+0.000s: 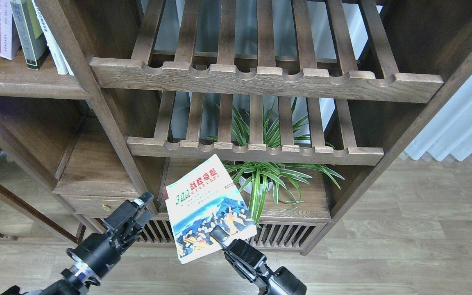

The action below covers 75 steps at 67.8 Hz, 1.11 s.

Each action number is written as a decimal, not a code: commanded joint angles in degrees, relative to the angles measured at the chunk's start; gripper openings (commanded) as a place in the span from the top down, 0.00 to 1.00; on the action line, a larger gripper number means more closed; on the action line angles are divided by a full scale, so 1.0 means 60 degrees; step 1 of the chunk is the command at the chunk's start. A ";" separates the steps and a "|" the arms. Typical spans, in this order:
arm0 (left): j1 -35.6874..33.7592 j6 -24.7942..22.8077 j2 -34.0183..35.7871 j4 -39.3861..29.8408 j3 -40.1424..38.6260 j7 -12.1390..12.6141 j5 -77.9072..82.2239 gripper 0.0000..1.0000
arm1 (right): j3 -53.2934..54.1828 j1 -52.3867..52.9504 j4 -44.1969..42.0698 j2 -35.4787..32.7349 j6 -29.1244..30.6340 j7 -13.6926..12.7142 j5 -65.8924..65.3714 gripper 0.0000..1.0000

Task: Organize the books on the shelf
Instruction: 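Pass the travel book from the right gripper to the left gripper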

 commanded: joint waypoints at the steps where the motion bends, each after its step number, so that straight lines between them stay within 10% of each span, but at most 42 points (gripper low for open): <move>1: -0.0003 0.0000 -0.0355 -0.0019 0.0191 0.0003 -0.0005 0.07 | -0.0166 -0.0010 -0.0059 0.0007 0.0001 -0.0129 -0.0016 0.93; 17: 0.0011 0.0000 -0.0854 -0.0063 0.0543 -0.0099 -0.0005 0.21 | -0.0240 -0.0024 -0.0073 0.0037 0.0001 -0.0144 -0.0031 0.93; 47: 0.0011 0.0000 -0.0883 -0.0063 0.0587 -0.0421 -0.0034 0.90 | 0.0697 0.0049 -0.0644 -0.0022 0.0001 -0.0144 -0.0060 0.90; 75: 0.0026 0.0000 -0.0326 -0.0210 0.0514 -0.0509 -0.0049 0.91 | 0.1210 0.0151 -0.1186 -0.0037 0.0001 -0.0071 -0.0031 0.79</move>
